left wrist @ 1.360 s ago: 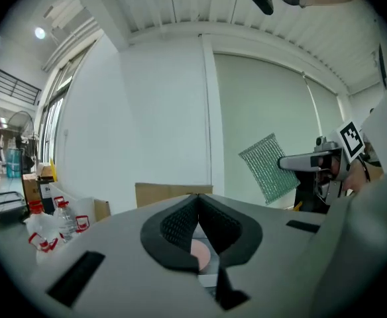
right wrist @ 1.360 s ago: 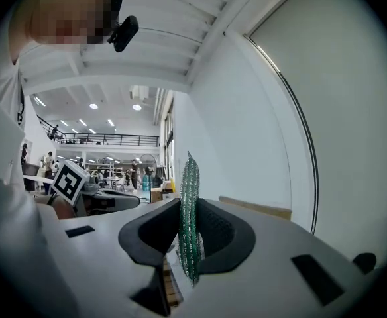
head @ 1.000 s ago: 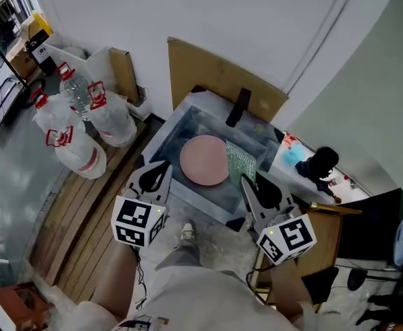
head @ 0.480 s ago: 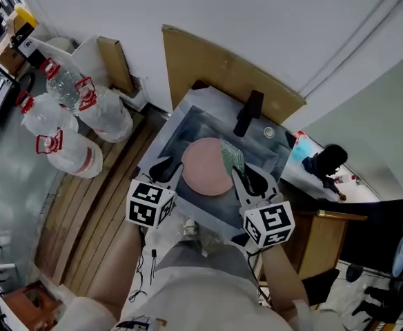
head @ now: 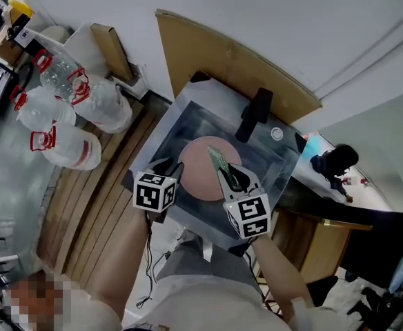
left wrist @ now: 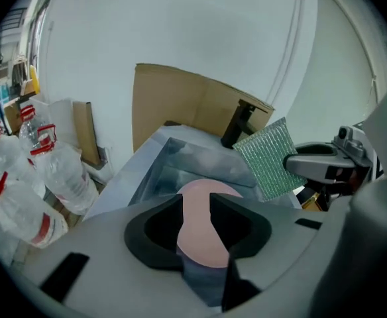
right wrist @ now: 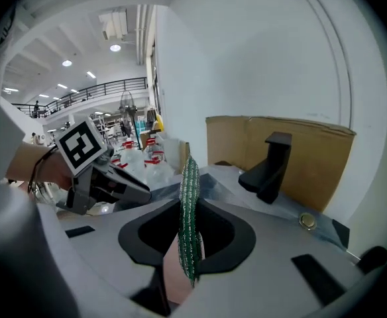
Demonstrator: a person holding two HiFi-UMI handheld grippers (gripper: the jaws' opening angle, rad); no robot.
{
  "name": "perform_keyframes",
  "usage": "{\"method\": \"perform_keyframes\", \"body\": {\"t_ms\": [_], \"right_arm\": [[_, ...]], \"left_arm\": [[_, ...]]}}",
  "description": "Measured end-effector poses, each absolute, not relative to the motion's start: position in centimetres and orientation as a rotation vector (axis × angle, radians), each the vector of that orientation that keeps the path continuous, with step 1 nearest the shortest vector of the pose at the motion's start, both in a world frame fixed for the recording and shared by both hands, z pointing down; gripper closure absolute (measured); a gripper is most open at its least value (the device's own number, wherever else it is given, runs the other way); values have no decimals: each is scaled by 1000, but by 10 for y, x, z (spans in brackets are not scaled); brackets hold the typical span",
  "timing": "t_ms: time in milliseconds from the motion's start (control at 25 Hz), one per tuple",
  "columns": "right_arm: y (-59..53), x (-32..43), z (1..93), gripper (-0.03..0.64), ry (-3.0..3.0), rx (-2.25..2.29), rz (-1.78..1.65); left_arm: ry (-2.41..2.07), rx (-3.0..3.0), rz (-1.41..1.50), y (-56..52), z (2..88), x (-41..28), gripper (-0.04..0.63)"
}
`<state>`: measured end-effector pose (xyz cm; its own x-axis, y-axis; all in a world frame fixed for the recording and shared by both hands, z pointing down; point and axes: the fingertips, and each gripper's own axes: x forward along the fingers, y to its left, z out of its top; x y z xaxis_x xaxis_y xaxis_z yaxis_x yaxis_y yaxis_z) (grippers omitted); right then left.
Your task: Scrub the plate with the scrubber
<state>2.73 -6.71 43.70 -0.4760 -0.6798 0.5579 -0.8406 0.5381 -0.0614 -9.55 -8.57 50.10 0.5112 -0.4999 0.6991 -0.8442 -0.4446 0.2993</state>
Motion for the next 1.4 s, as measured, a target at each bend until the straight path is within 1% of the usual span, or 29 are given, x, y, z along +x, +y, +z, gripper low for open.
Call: {"method": "perform_keyframes", "body": {"t_ms": [120,320,600,960,1080,1200,1400], "right_arm": [[-76,29,465,515,-2268,1203,478],[-90,29,504,515,-2223,1175,509],[-108,35,544,515,-2139,1185,544],[-125,48,598,515,-1908,1137,411],[-126,41,614,514,-1880,1075,341],[-125,24,625,514,-1891,999,284],[-118,1,648,508,-1920,867,298]], "left_arm": [[-1094,2058,703,-96,528,-91,465],[-1099,1969,755,-109,576,-90,440],[-1083,1861,784,-119,624,-92,437],[-1056,1768,828,-124,657,-91,440],[-1057,1760,834,-124,660,-90,481],[-1080,1732,814,-127,664,-95,546],[-1044,1736,788,-131,668,-93,557]]}}
